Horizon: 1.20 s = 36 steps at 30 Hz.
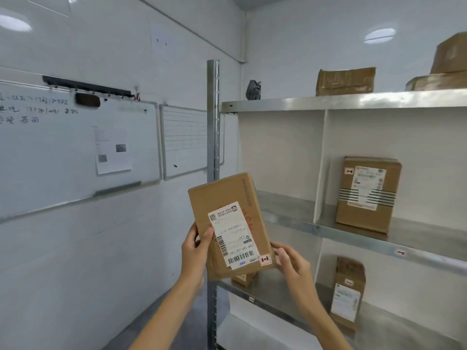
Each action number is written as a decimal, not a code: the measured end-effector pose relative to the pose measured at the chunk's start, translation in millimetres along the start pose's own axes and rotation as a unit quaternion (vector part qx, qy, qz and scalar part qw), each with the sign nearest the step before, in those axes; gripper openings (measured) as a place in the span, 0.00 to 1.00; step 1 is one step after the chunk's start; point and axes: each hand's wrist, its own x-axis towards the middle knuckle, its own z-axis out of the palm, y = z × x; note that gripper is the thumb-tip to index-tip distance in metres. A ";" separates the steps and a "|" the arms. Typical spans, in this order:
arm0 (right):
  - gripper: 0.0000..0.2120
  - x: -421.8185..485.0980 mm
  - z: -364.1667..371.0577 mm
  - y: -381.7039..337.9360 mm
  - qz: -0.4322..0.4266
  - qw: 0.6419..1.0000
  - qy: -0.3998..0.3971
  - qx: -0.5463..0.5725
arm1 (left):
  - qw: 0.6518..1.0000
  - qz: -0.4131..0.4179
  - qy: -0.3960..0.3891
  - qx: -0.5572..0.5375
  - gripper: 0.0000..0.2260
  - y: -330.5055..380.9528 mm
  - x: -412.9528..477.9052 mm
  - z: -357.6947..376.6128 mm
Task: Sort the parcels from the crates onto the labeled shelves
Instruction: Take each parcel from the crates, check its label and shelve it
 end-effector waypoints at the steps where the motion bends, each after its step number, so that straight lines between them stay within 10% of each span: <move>1: 0.10 8.5 -7.1 1.0 -0.003 1.000 0.005 0.000 | 1.000 0.007 -0.005 0.006 0.09 0.5 7.2 12.0; 36: 0.25 262.7 10.1 80.2 -0.004 0.995 0.015 -0.097 | 0.994 0.055 -0.093 0.031 0.12 -98.5 292.0 108.4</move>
